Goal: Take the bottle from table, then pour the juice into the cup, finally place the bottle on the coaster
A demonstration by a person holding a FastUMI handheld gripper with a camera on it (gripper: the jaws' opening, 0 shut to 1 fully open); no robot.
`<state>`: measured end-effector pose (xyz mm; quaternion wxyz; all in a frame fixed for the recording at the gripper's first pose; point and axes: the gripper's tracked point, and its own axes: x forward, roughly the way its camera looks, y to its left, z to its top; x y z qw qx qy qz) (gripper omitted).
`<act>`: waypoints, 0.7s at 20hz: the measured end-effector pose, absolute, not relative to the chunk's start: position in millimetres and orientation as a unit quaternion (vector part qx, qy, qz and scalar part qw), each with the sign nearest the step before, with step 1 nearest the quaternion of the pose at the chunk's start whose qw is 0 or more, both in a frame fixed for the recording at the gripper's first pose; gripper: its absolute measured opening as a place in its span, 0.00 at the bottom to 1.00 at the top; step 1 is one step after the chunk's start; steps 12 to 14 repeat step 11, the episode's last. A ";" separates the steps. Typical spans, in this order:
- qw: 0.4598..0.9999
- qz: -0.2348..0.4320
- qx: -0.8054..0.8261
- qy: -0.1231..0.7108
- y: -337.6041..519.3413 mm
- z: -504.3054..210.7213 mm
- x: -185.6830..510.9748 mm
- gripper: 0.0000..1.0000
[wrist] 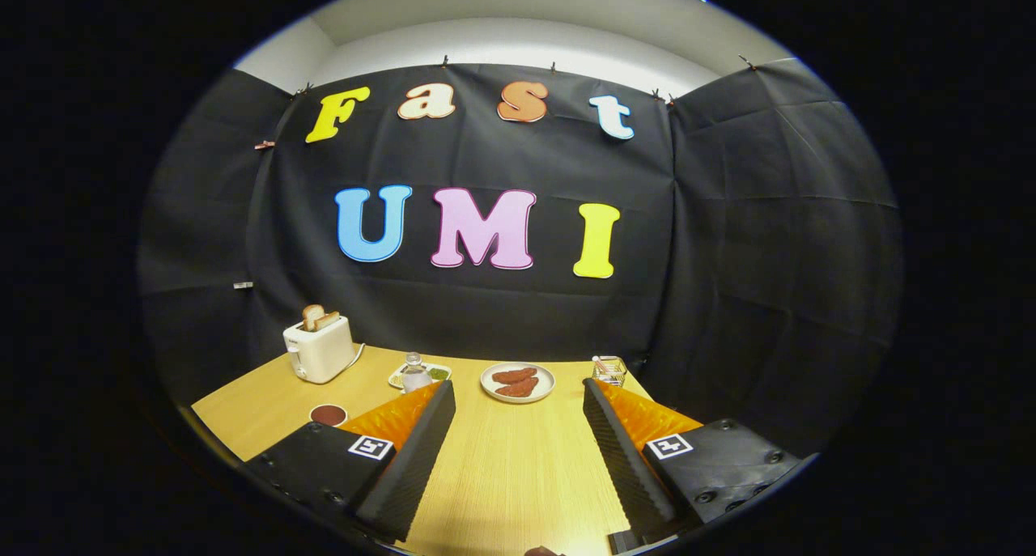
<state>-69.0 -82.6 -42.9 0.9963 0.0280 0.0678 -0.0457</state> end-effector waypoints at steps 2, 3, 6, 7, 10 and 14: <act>0.996 -0.045 0.037 0.063 -76.3 -35.8 -71.7 0.97; 0.997 -0.046 0.037 0.059 -74.6 -31.6 -71.9 0.97; 0.998 -0.038 0.020 0.040 -65.4 -18.4 -72.5 0.97; 0.999 -0.033 0.014 0.039 -61.6 -16.5 -72.4 0.97; 0.999 -0.022 0.006 0.035 -52.7 -11.8 -72.8 0.97; 0.999 -0.023 0.001 0.034 -52.6 -10.5 -73.0 0.97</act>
